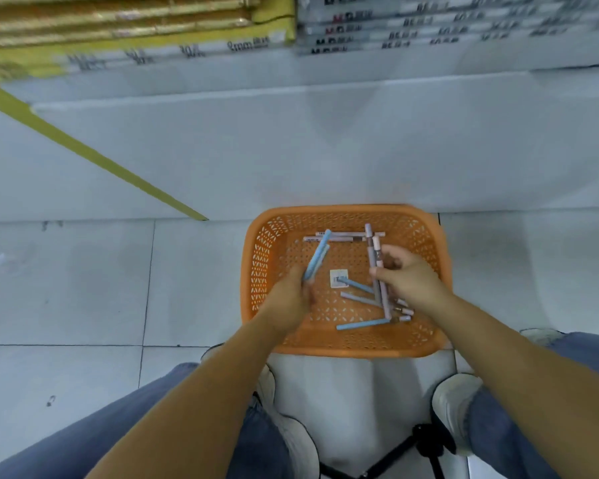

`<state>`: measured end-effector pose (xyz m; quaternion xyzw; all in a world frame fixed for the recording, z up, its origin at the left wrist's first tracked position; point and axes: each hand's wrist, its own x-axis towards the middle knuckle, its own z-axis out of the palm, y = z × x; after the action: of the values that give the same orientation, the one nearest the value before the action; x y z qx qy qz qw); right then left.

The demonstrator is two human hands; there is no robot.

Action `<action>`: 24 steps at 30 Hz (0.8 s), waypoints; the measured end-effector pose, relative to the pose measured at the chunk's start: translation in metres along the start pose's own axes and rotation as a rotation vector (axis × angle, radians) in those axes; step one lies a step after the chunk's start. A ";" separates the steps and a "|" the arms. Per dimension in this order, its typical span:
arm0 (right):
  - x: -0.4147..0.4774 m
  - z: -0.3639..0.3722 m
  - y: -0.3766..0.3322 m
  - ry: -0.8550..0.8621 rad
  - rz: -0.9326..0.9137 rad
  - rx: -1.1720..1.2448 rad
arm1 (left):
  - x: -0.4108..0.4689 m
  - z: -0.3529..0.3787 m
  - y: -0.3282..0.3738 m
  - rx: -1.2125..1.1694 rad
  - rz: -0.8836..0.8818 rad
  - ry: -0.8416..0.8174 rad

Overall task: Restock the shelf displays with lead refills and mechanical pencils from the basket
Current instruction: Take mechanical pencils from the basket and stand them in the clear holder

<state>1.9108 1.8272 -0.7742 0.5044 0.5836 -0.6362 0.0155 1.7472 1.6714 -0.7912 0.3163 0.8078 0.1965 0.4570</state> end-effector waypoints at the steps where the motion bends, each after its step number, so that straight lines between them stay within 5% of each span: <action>1: -0.005 0.002 -0.012 -0.018 -0.038 0.028 | -0.005 -0.001 0.009 -0.099 -0.002 0.035; 7: -0.056 0.008 -0.082 -0.011 -0.270 0.275 | -0.050 -0.015 0.072 -0.616 0.030 0.100; 24: -0.251 -0.061 -0.292 0.058 -0.931 0.307 | -0.207 -0.167 0.278 -0.448 0.717 0.364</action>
<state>1.8943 1.8233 -0.3851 0.2039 0.6468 -0.6400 -0.3613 1.7749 1.7246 -0.4107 0.4294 0.6522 0.5643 0.2679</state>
